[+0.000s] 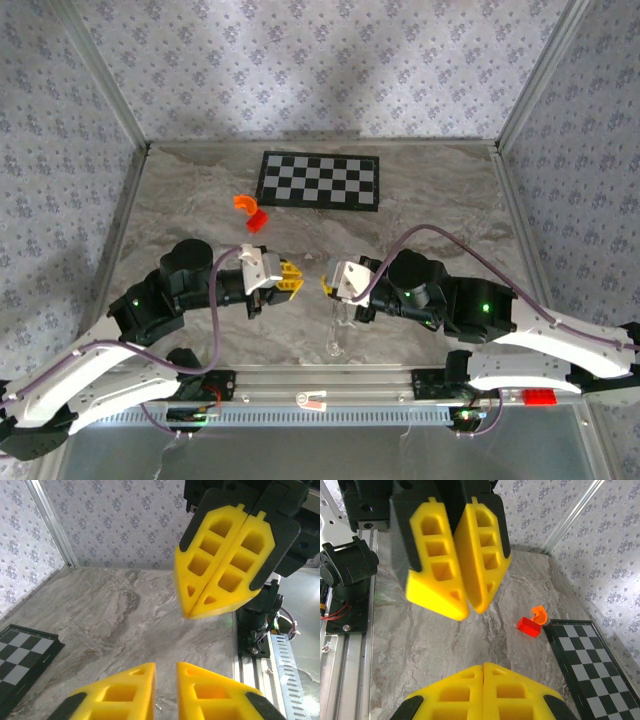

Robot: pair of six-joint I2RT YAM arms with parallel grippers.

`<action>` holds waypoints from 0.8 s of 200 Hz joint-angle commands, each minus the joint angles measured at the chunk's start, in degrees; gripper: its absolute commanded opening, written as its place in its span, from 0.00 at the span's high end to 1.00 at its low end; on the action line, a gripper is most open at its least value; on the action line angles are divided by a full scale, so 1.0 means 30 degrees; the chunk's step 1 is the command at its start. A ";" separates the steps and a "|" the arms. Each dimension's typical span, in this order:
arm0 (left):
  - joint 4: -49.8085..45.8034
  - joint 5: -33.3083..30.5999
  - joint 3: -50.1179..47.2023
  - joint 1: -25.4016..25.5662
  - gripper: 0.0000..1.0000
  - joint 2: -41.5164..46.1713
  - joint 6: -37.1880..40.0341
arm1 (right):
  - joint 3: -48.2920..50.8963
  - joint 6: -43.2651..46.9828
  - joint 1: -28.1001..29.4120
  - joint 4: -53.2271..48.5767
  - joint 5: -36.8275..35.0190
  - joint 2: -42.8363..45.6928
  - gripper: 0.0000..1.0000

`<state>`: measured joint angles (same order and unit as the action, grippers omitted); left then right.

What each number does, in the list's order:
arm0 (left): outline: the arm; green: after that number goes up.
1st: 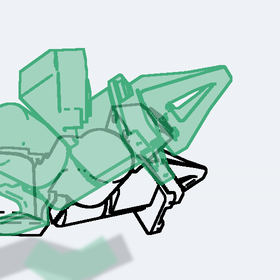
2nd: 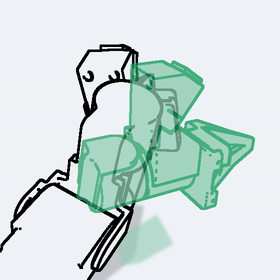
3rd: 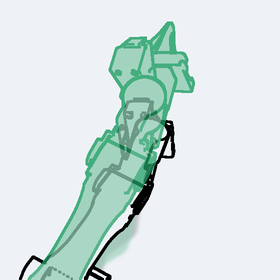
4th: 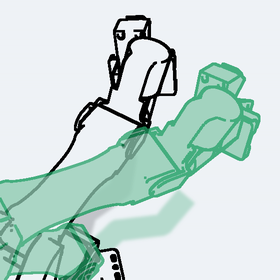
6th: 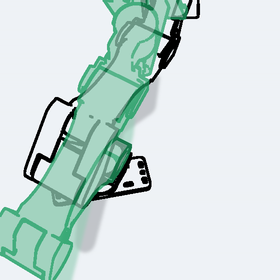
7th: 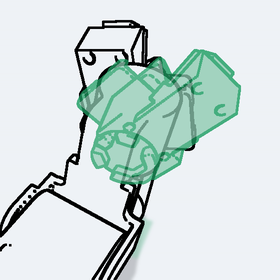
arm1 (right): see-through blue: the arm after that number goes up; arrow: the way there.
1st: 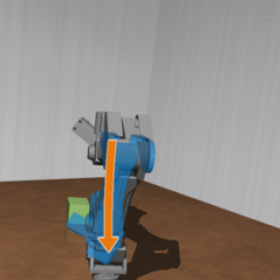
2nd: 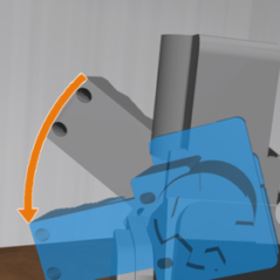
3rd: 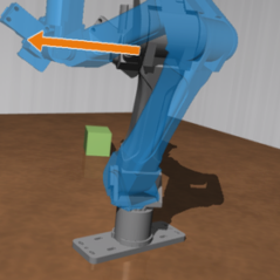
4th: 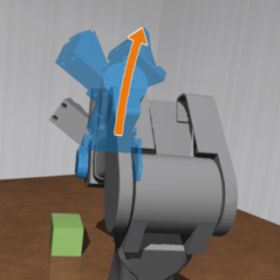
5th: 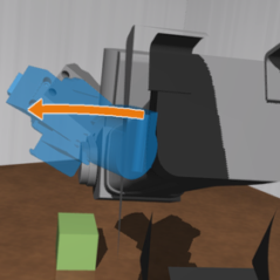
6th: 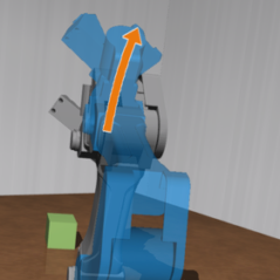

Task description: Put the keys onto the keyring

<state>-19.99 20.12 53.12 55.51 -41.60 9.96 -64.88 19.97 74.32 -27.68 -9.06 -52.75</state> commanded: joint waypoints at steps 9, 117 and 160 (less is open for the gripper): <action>0.0892 0.0217 -0.0353 -0.0045 0.79 0.0608 -0.0727 | -0.0726 0.0060 -0.0107 -0.0228 -0.0213 0.0324 1.00; 0.1069 -0.1973 -0.1546 -0.0045 0.76 0.0926 -0.2366 | 0.0428 -0.5146 -0.4339 -0.1698 0.0471 0.1086 0.65; 0.0843 -0.2570 -0.1815 -0.0071 0.73 0.0500 -0.3105 | 0.1517 -0.7454 -0.7173 -0.2167 0.2535 0.0576 0.49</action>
<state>-18.00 14.17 48.14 55.51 -39.33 2.85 -62.17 3.77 56.16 -32.08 -5.87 -50.15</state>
